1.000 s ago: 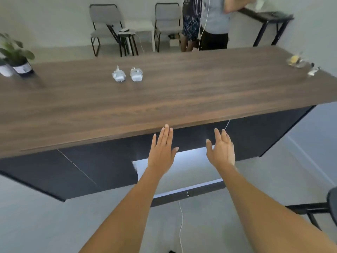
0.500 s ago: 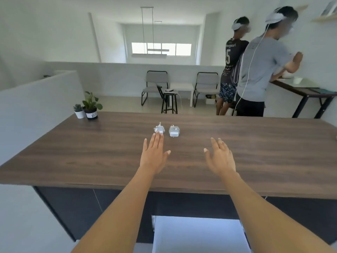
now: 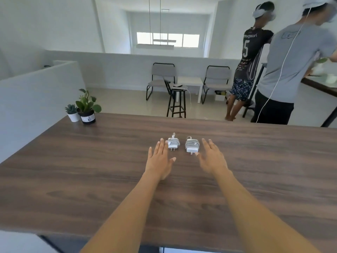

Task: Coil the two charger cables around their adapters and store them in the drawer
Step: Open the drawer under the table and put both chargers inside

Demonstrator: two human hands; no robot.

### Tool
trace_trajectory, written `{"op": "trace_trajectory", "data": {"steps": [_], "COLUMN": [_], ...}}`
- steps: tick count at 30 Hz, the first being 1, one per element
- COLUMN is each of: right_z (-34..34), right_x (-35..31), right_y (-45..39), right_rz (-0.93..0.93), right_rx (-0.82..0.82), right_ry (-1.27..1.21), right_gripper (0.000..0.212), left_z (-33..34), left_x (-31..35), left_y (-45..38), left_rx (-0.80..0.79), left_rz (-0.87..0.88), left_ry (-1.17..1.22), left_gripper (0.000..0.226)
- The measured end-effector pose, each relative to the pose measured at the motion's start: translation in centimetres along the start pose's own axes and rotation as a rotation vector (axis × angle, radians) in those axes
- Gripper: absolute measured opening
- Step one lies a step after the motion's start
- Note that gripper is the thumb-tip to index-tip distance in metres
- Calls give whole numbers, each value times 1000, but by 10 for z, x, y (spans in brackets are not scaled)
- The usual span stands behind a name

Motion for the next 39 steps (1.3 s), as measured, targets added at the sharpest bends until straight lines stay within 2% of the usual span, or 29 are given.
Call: {"op": "trace_trajectory", "data": {"steps": [7, 15, 24, 31, 39], "right_z": [45, 74, 81, 82, 78], "right_x": [9, 15, 22, 27, 21], "right_y": [-62, -91, -99, -98, -62], "right_rz": [43, -18, -21, -54, -37], "right_rx": [-52, 3, 49, -5, 70], "right_ry": [2, -135, -269, -228, -231], "right_gripper": [69, 69, 62, 68, 63], "left_z": [33, 59, 64, 63, 59], "left_x": [-25, -21, -26, -30, -36], "left_y": [-70, -105, -114, -113, -74], "left_rx": [-54, 60, 169, 141, 155], "left_rz": [26, 143, 119, 101, 62], "left_ry": [82, 308, 539, 534, 605], "left_gripper": [71, 81, 52, 48, 48]}}
Point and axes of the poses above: each hand's wrist, its own y-axis away from the middle knuckle, its own z-axis out of the palm, x = y × z, the point moved 3 cm from there along -y, towards the middle knuckle
